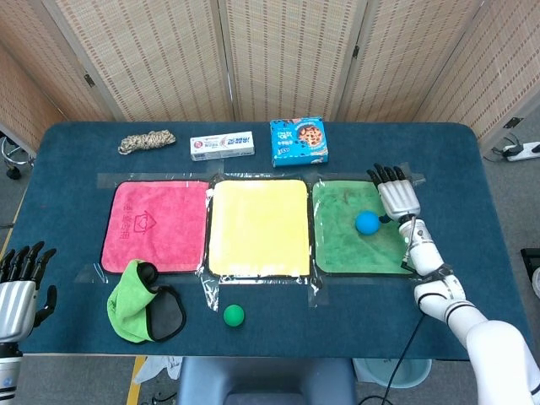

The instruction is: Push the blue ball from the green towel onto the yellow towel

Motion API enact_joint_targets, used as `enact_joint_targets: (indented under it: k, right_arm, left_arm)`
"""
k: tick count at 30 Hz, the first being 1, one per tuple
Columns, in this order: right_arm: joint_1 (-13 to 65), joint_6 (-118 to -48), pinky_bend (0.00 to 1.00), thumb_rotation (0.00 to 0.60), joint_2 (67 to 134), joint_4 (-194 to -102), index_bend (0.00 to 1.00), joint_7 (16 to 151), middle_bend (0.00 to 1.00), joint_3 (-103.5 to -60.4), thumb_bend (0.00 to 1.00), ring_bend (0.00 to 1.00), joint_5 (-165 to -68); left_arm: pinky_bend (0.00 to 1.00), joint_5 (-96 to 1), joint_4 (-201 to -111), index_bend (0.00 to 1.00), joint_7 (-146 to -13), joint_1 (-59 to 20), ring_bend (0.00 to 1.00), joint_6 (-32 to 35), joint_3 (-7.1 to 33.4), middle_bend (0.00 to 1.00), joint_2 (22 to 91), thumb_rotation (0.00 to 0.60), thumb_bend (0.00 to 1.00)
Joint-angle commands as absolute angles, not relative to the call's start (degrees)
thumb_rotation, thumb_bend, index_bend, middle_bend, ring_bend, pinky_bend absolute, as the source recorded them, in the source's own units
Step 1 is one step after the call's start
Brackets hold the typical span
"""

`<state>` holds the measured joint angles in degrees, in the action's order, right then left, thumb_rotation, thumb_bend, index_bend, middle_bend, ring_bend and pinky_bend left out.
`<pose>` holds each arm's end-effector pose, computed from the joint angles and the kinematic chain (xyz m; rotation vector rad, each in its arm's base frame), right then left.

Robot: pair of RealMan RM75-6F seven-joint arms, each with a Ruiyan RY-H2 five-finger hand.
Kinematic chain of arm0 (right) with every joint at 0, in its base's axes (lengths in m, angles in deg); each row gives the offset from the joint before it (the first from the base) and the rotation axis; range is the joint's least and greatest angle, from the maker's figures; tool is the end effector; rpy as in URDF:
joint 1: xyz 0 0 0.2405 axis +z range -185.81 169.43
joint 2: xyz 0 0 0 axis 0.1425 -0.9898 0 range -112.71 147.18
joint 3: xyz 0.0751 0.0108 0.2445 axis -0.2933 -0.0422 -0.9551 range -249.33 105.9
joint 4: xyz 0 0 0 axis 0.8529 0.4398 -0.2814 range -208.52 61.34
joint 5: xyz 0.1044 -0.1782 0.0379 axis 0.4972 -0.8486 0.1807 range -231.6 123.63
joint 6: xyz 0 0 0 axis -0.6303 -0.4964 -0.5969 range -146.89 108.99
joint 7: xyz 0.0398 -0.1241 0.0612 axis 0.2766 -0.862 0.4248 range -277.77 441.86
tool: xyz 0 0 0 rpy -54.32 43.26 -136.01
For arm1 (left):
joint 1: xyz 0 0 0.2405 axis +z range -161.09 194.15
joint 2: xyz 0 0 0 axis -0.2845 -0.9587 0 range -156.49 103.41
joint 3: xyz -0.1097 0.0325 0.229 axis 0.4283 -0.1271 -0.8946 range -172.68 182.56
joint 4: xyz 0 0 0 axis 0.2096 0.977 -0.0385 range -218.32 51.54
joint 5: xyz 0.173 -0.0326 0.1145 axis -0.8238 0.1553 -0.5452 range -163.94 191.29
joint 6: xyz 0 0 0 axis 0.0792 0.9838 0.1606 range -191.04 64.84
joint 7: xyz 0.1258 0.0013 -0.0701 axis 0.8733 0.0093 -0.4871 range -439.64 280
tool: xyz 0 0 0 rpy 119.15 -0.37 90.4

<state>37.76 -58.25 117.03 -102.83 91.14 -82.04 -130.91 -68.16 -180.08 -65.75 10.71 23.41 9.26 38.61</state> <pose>-0.2795 -0.4504 0.0285 1.6785 -0.8520 0.6168 -0.2975 0.1895 0.1568 -1.3622 -0.7818 -0.7946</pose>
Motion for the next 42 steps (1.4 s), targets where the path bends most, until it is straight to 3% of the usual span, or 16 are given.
enact_joint_targets:
  k: [1, 11, 31, 42]
  right_arm:
    - [38.23, -58.51, 0.00, 0.600, 118.20, -101.54, 0.00, 93.03, 0.00, -81.20, 0.08, 0.00, -132.02]
    - [38.30, -63.30, 0.00, 0.600, 118.05, -103.04, 0.00, 98.88, 0.00, -80.49, 0.08, 0.00, -134.33]
    - [41.23, -66.07, 0.00, 0.600, 114.40, -118.57, 0.00, 90.85, 0.00, -84.07, 0.08, 0.00, -131.99]
    - [36.05, -68.03, 0.00, 0.600, 103.68, -133.80, 0.00, 82.87, 0.00, -82.08, 0.08, 0.00, -129.64]
  left_arm:
    - [0.06, -68.10, -180.41, 0.17, -65.41, 10.66, 0.09, 23.15, 9.14, 0.09, 38.57, 0.600, 0.59]
    - [0.06, -67.87, -180.53, 0.17, -65.27, 10.70, 0.09, 22.97, 9.15, 0.09, 38.56, 0.600, 0.59]
    - [0.06, -67.58, -179.25, 0.16, -66.83, 11.03, 0.10, 22.41, 8.79, 0.09, 38.67, 0.600, 0.59]
    - [0.06, -67.90, -179.48, 0.16, -67.42, 10.84, 0.10, 21.87, 8.64, 0.09, 38.13, 0.600, 0.59]
